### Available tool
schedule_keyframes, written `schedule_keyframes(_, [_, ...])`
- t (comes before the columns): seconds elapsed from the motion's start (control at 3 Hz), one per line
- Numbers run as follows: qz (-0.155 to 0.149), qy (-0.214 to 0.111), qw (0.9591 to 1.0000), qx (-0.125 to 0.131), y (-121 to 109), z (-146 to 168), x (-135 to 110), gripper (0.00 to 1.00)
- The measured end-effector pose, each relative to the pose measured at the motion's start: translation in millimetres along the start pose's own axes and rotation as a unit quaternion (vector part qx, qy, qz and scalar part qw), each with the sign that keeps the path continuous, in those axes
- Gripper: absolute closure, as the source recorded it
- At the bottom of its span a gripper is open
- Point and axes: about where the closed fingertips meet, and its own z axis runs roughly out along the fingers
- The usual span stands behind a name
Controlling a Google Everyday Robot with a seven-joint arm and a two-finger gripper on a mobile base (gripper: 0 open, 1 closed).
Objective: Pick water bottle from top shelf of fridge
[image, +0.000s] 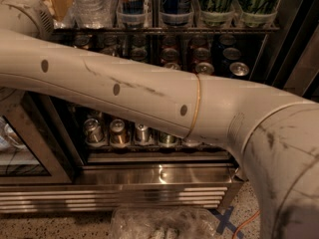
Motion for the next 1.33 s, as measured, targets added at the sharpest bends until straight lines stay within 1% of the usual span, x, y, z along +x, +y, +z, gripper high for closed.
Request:
schedule_keyframes(0.33, [-0.002,0.005,1.0,0.003,0.8,5.9,4.1,0.29])
schedule_keyframes(0.67, [-0.002,0.005,1.0,0.003,0.7,5.9,4.1,0.48])
schedule_keyframes(1.0, [-0.002,0.005,1.0,0.003,0.7,5.9,4.1,0.79])
schedule_keyframes(1.33, [-0.002,0.005,1.0,0.003,0.7,6.0,4.0,0.99])
